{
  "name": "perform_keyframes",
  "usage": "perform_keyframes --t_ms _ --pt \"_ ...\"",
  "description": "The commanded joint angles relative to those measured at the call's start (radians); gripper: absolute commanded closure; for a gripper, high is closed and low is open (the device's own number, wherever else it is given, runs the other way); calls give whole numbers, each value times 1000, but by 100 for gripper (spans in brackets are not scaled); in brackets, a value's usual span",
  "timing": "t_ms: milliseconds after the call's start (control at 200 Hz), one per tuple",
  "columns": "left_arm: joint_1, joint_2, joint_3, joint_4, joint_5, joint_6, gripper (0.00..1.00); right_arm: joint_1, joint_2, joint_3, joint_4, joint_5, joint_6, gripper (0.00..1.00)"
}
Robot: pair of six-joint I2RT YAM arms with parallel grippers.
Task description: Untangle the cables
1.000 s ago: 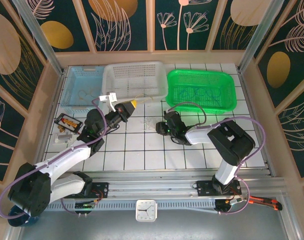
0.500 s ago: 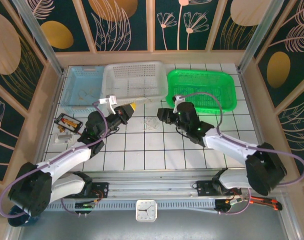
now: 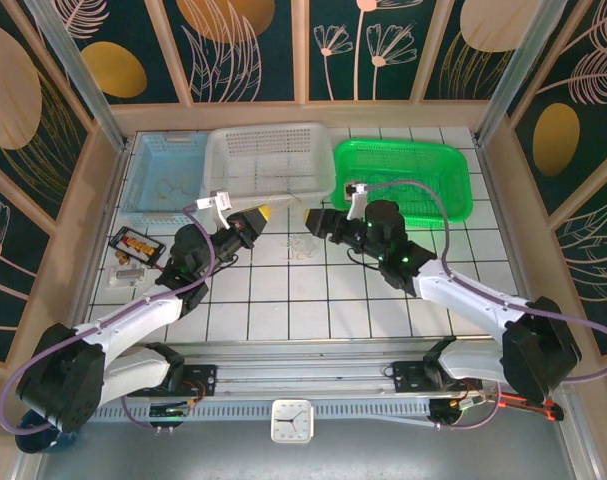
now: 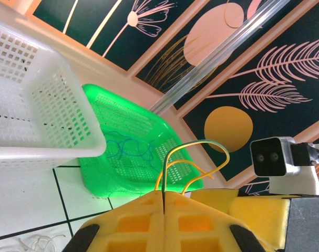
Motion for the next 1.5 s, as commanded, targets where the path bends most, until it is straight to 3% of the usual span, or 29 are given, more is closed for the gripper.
perform_keyframes --t_ms 0,305,410,485,605,951,1176,1366,1491 --pt "-6 3 -12 60 1 -14 100 -4 45 38 97 -67 46 39" --pt "-6 8 -17 76 9 -22 100 2 153 71 191 -109 87 44" --pt "-6 15 -21 85 10 -25 100 4 177 80 206 -118 94 50" --pt "-6 18 -23 88 10 -28 100 4 189 81 213 -122 95 63" --pt "-6 23 -28 89 3 -23 100 -1 181 79 191 -119 74 100" --pt "-6 26 -70 6 -93 74 100 -62 -25 78 -87 46 -99 100" --pt "-6 43 -79 35 -67 90 100 -67 -52 104 -116 15 -115 100" --pt "-6 50 -67 18 -30 134 50 -58 -26 141 -157 5 -161 100" --pt "-6 39 -67 -9 -32 176 34 -57 -7 180 -231 4 -232 100"
